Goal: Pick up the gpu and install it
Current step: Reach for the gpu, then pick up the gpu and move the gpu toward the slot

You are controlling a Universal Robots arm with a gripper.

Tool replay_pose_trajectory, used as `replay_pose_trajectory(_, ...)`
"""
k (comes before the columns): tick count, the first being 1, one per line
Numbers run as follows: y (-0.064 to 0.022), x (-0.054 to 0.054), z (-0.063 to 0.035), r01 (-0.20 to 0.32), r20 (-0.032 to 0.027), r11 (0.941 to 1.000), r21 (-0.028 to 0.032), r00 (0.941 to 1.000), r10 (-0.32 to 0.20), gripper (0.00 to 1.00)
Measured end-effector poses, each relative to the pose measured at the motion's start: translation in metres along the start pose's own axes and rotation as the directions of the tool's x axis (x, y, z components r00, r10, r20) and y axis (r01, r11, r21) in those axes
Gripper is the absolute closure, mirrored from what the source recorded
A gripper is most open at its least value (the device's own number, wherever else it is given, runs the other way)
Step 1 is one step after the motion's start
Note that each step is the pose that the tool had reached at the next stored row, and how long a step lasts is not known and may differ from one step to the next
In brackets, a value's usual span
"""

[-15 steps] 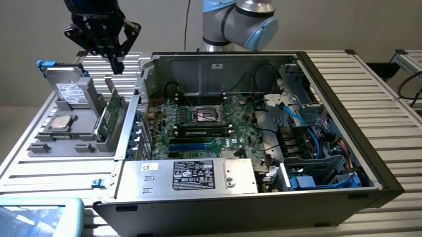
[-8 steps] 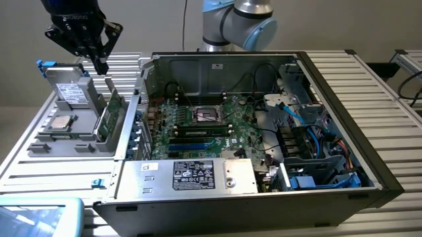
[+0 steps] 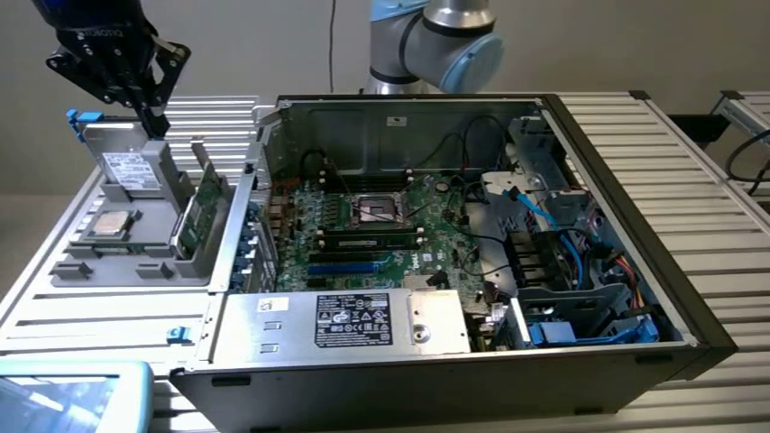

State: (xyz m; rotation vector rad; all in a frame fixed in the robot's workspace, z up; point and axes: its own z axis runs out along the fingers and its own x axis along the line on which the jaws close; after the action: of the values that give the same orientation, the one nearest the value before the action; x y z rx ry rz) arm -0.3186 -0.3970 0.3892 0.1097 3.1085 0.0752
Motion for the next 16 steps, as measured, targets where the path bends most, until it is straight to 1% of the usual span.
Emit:
replay_pose_trajectory(3,0.0029,0.0038,0.001,0.0,0.0,1.0,0.0,1.0,0.0,0.88)
replay_pose_trajectory(16,0.0031,0.004,0.0012,0.0,0.0,1.0,0.0,1.0,0.0,0.88)
